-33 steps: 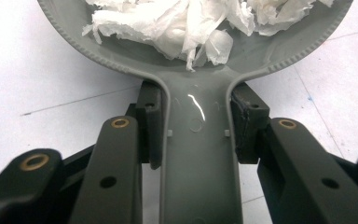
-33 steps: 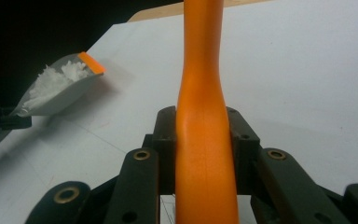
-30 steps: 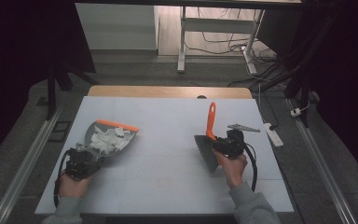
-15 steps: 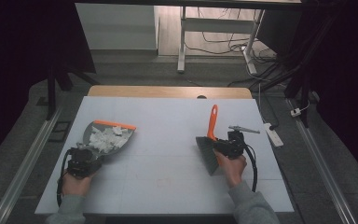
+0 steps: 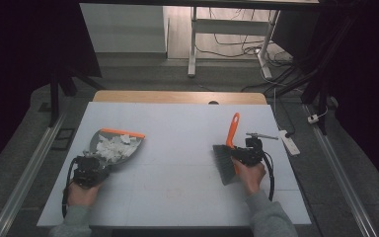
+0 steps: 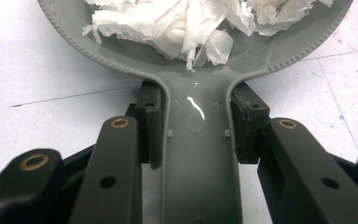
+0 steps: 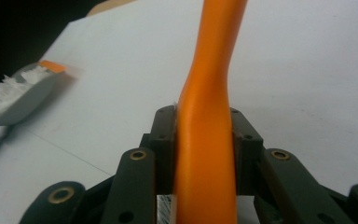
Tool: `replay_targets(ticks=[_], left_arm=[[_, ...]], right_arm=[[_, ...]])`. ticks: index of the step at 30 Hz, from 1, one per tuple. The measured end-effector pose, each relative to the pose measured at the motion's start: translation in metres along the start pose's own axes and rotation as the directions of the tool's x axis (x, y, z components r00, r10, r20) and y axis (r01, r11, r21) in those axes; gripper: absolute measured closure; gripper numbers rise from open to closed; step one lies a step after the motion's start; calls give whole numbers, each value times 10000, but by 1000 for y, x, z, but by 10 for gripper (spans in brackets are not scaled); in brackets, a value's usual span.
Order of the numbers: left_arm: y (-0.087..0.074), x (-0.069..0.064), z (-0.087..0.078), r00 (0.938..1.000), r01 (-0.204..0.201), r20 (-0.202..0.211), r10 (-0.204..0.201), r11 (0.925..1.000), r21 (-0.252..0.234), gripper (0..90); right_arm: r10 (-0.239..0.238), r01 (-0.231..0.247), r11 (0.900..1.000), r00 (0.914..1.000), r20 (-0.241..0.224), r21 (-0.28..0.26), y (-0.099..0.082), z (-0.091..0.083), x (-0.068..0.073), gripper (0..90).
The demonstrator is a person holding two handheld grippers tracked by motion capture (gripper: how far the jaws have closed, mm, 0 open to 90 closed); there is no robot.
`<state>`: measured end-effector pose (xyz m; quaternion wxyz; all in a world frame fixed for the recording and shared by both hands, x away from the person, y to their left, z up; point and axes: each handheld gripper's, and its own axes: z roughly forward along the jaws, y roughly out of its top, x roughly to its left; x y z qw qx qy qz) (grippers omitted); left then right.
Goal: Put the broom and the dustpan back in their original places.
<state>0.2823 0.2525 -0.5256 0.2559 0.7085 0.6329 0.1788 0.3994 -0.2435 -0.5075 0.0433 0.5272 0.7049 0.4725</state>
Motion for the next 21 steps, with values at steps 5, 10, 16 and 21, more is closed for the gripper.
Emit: replay_targets(ticks=[5,10,16,21], left_arm=[[0,0,1,10000,39,16,-39,10000,66,619],[0,-1,3,10000,-8,32,8,9999,172,618],[0,-1,5,10000,-11,60,10,9997,226,617],[0,-1,5,10000,10,42,-11,9998,207,617]], right_arm=[[-148,139,9994,9994,297,310,1,1,-4,653],[-266,234,9979,9982,535,600,2,3,-8,639],[-559,475,9949,9940,943,889,3,4,-9,609],[-481,348,9920,9929,1088,1211,4,6,-17,573]])
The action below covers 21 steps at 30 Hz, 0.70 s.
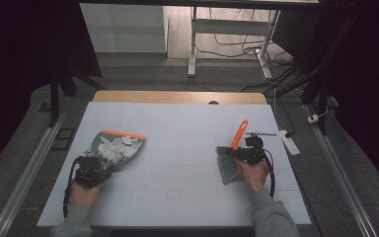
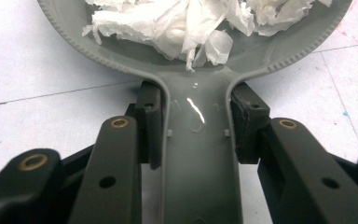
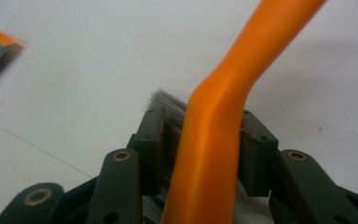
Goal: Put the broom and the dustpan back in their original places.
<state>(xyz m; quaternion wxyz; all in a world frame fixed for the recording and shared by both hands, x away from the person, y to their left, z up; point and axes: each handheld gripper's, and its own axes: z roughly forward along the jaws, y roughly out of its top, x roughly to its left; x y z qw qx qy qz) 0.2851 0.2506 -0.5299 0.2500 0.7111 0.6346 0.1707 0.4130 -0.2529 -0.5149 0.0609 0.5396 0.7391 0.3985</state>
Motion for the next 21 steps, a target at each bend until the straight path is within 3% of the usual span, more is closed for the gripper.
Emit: replay_targets(ticks=[9,12,15,21], left_arm=[[0,-1,0,9999,143,26,-143,9998,-156,603],[0,-2,-1,9998,199,46,-199,9996,-199,545],[-1,-3,-4,9996,225,180,-220,9994,-269,481],[-3,-1,-12,9998,192,-31,-195,9969,-760,299]], right_arm=[[-367,348,9983,9985,411,459,3,1,-4,484],[-805,738,9949,9918,994,693,5,1,-1,438],[-957,914,9949,9890,1127,432,6,-3,-1,467],[-1276,1245,9917,9845,1207,332,8,-10,1,431]])
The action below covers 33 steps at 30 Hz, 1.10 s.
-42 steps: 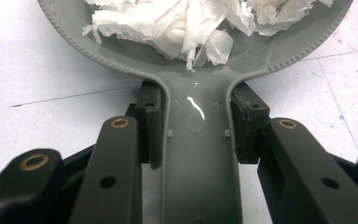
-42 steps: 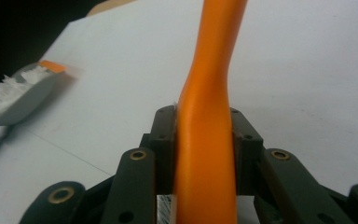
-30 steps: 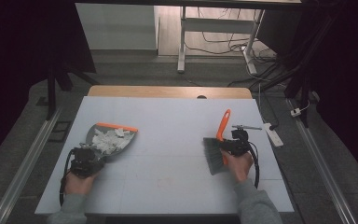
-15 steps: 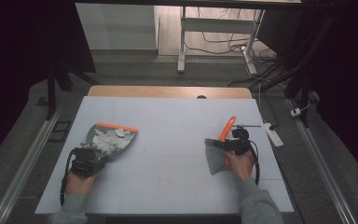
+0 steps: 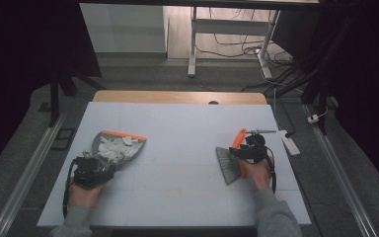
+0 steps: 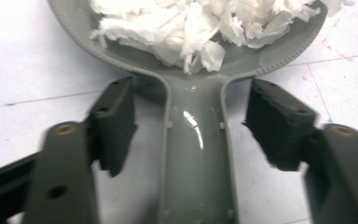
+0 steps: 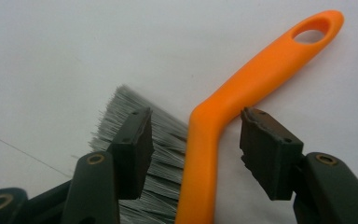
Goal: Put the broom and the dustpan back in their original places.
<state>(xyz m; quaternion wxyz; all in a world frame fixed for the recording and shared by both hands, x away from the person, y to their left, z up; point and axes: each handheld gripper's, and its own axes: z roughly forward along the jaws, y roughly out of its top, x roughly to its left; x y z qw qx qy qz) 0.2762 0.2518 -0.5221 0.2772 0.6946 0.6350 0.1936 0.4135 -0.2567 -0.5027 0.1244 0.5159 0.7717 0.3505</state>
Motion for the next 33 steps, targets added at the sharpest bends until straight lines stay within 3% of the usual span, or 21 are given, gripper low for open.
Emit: replay_targets(ticks=[5,10,15,26,33], left_arm=[[-1,-1,-11,9995,-294,76,299,9982,-517,241],[0,-1,-16,9981,-571,182,587,9952,-790,225],[2,0,-19,9942,-839,583,904,9909,-1053,225],[9,1,-23,9743,-1622,1364,1790,9787,-1256,226],[11,1,-19,9550,-2141,1824,2338,9693,-1212,232]], right_arm=[[-104,92,9986,9997,-220,-526,2,-13,-5,429],[-350,319,9971,9984,-433,-697,0,-24,-9,436],[-619,576,9958,9963,-600,-717,-2,-30,-11,439],[-1594,1534,9855,9834,-867,-724,-17,-37,-3,440],[-2200,2118,9731,9710,-932,-905,-26,-43,4,440]])
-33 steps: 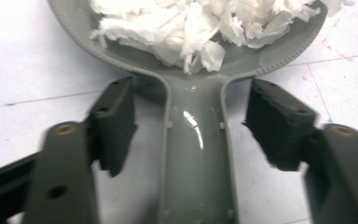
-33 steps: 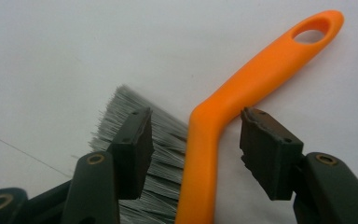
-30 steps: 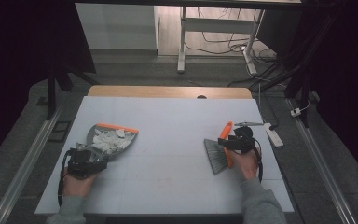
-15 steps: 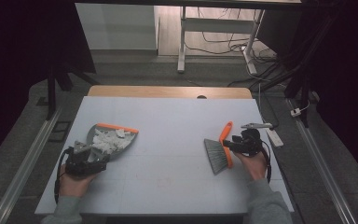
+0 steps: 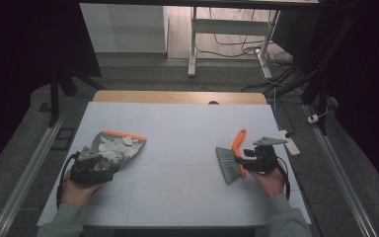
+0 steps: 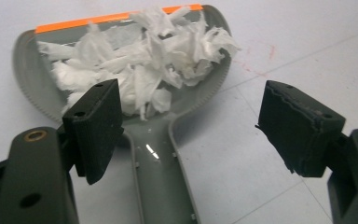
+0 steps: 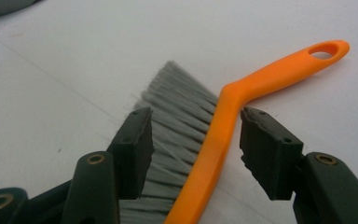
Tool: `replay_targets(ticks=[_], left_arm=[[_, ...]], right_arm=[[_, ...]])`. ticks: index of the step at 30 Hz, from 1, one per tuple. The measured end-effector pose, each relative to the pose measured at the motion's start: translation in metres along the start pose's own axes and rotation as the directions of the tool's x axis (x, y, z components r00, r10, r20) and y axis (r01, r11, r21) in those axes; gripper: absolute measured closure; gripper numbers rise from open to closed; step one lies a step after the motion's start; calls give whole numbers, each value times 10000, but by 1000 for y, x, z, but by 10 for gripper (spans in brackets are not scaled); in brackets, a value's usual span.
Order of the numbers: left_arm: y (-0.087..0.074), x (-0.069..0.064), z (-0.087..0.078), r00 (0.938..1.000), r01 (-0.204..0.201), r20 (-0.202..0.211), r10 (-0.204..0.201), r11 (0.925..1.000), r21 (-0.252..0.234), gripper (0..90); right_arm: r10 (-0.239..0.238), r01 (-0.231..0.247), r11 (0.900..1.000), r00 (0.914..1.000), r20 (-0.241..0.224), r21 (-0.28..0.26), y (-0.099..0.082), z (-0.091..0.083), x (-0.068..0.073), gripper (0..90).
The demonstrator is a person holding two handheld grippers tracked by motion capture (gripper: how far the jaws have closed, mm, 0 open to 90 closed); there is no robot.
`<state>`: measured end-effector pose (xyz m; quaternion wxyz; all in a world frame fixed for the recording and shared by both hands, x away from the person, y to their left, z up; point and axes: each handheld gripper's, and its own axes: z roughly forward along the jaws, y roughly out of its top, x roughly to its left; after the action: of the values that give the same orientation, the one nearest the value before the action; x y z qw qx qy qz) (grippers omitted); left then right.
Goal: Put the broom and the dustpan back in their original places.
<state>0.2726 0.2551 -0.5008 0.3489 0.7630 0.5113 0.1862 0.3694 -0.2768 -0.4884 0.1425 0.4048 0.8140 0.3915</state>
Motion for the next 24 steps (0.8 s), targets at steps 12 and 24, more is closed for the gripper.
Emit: replay_targets(ticks=[12,24], left_arm=[[-7,-2,-5,9984,-309,469,310,9995,-42,242],[-14,-2,-9,9960,-387,796,393,9992,-94,244]], right_arm=[[-889,889,9953,9960,17,-378,-26,-24,20,440],[-1381,1367,9887,9902,-197,-609,-39,-35,24,440]])
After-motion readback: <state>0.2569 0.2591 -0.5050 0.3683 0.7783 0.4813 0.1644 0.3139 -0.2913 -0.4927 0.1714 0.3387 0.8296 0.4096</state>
